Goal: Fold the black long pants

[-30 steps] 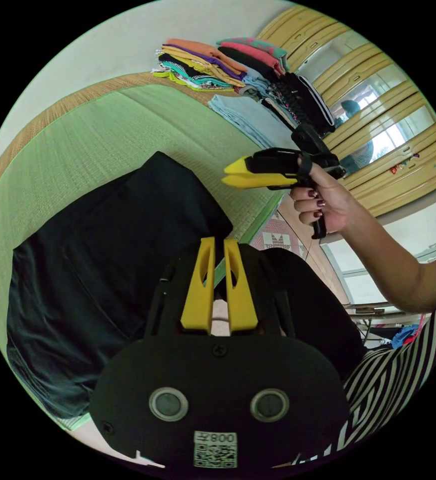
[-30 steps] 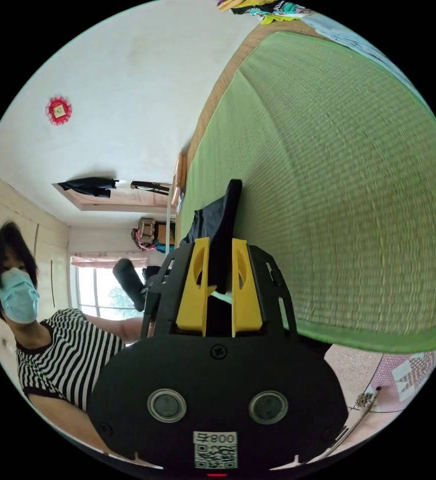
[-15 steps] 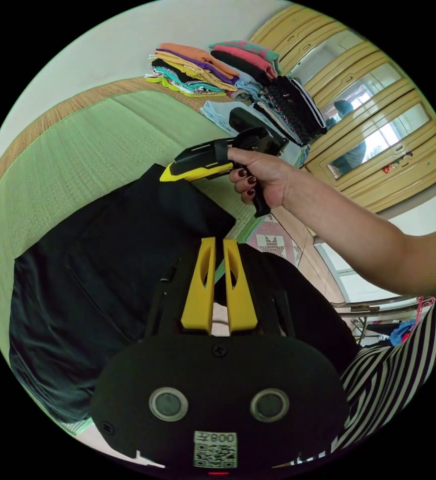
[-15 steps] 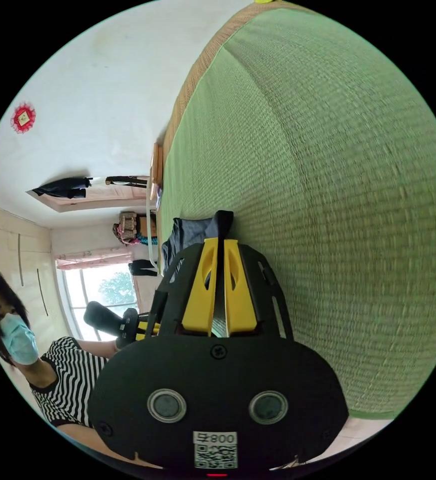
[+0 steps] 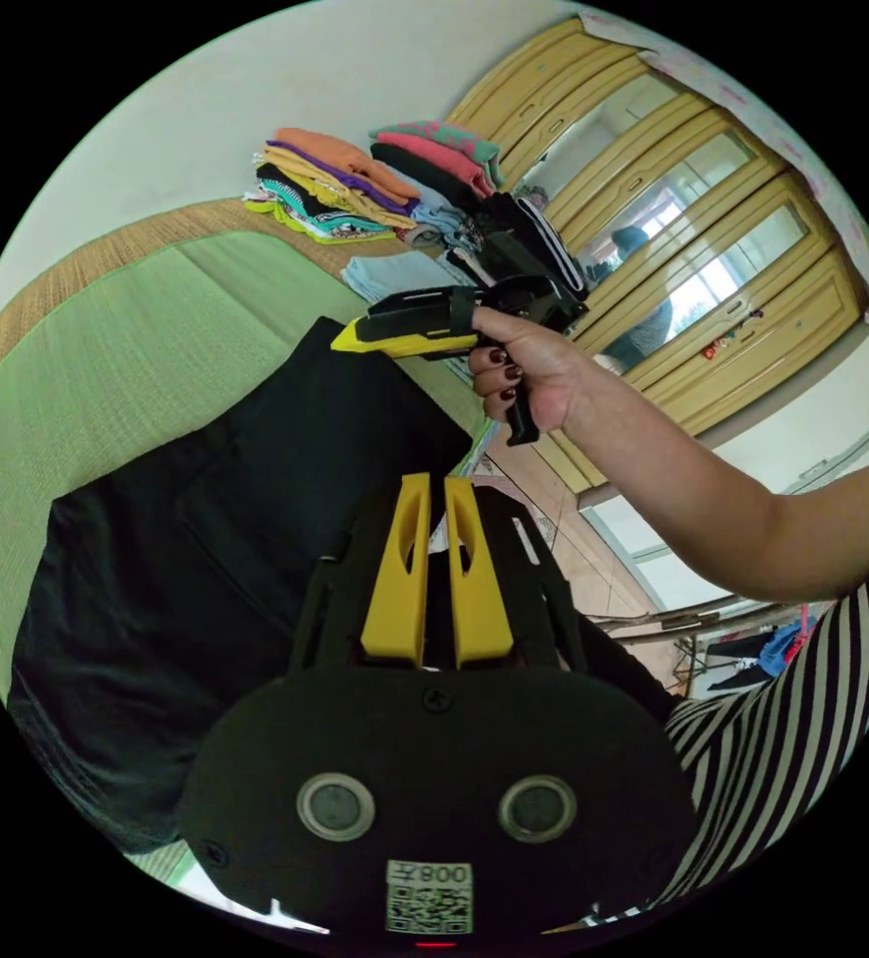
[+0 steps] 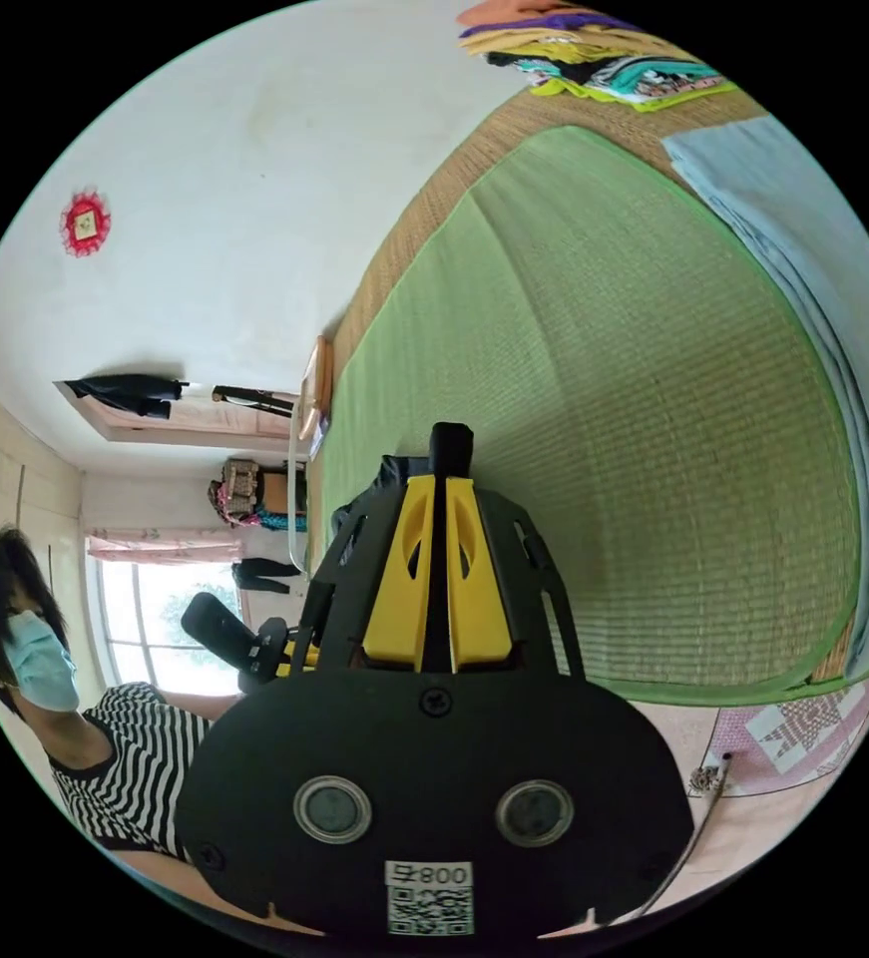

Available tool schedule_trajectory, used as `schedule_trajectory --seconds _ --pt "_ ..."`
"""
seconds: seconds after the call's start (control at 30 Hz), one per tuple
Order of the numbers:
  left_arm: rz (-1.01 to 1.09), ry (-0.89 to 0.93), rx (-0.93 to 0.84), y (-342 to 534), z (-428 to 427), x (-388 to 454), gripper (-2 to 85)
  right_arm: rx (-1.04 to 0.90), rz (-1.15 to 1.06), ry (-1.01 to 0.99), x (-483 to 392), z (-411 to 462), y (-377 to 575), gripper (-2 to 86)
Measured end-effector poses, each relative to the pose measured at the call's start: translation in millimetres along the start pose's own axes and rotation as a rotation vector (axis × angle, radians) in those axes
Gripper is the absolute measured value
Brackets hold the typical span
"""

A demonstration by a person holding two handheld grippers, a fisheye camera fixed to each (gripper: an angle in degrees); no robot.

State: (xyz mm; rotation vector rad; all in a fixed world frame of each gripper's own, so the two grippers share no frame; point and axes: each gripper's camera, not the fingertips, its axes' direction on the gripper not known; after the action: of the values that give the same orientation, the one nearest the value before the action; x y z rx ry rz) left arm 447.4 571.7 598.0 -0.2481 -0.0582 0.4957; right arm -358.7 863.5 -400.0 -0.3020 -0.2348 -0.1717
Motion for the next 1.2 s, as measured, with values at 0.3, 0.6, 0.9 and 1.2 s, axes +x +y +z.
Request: schedule_trajectory --seconds 0.3,0.6,0.9,1.2 --pt "-0.145 0.076 0.182 106 -47 -93 2.4 -0.025 -0.156 -0.031 -179 -9 -35 1.6" --pt "-0.419 0.115 0.393 252 -75 -208 2.4 -0.157 -0.242 -0.007 -349 46 -77 1.7" --pt "-0.664 0.081 0.522 386 -75 -310 2.5 -0.317 -0.325 0.097 -495 113 -114 1.6" --pt "-0.800 0.069 0.568 468 -53 -388 2.6 -0.414 -0.347 0.170 -600 145 -151 1.7"
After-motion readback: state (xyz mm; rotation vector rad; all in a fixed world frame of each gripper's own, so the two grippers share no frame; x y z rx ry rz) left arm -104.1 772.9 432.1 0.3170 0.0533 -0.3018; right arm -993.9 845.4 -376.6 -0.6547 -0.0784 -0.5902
